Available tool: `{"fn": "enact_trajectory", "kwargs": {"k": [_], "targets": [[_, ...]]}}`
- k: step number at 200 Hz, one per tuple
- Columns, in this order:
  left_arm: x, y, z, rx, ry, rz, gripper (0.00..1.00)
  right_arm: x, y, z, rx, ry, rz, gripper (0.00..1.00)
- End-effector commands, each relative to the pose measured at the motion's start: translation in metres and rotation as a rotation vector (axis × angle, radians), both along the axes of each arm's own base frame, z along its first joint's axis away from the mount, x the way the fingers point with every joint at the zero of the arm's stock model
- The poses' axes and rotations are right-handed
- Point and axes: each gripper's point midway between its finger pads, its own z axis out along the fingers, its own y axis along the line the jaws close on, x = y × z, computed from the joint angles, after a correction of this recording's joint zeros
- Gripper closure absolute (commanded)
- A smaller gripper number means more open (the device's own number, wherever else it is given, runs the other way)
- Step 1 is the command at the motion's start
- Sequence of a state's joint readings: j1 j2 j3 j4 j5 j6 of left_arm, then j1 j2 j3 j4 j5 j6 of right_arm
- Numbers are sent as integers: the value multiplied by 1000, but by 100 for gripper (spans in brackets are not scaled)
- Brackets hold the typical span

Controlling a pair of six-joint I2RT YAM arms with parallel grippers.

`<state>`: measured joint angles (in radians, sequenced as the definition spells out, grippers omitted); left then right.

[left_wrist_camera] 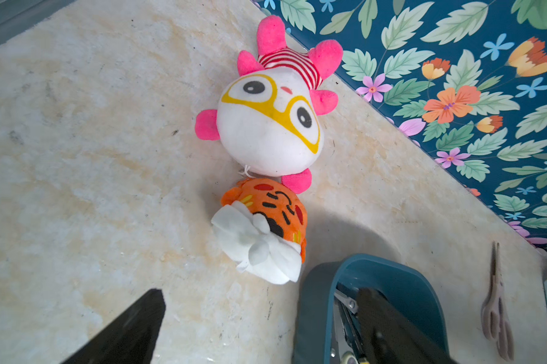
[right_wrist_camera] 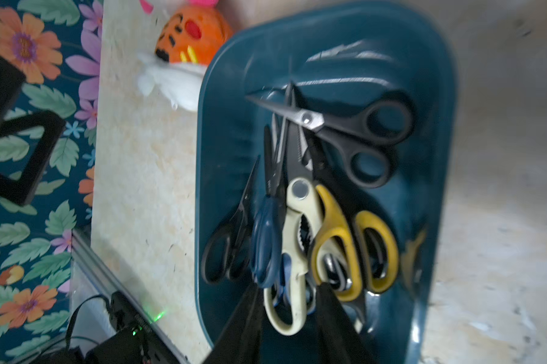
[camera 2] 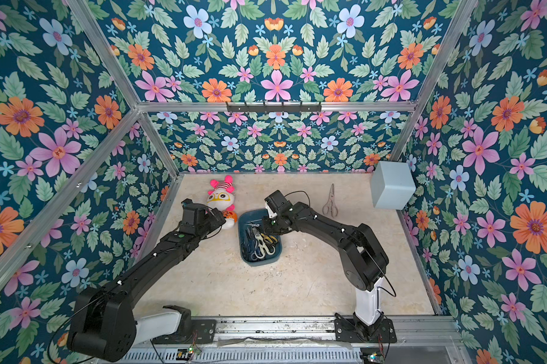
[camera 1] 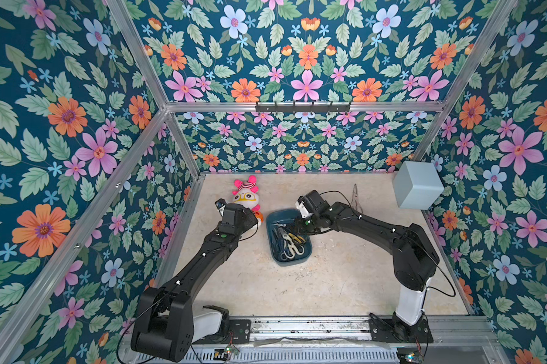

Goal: Take the scissors out of the storage box
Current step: Pick up the scissors from the storage box.

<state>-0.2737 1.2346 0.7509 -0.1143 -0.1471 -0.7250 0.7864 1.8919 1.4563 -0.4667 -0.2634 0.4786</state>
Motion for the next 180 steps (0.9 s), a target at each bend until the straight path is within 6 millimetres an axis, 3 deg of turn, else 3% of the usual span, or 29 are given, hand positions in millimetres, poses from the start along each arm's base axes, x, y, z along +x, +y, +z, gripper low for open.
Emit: {"fn": "enact_trajectory", "kwargs": {"k": [1,39,180], "targets": [[-5,8,-3,33,15,26,1,-7,15,2,47,19,9,66],[-11,12,-4,38,15,35,1,-19,27,-10,48,55,48,68],[-18,16,-3,45,7,45,1,-19,29,-38,-12,96,62,72]]}}
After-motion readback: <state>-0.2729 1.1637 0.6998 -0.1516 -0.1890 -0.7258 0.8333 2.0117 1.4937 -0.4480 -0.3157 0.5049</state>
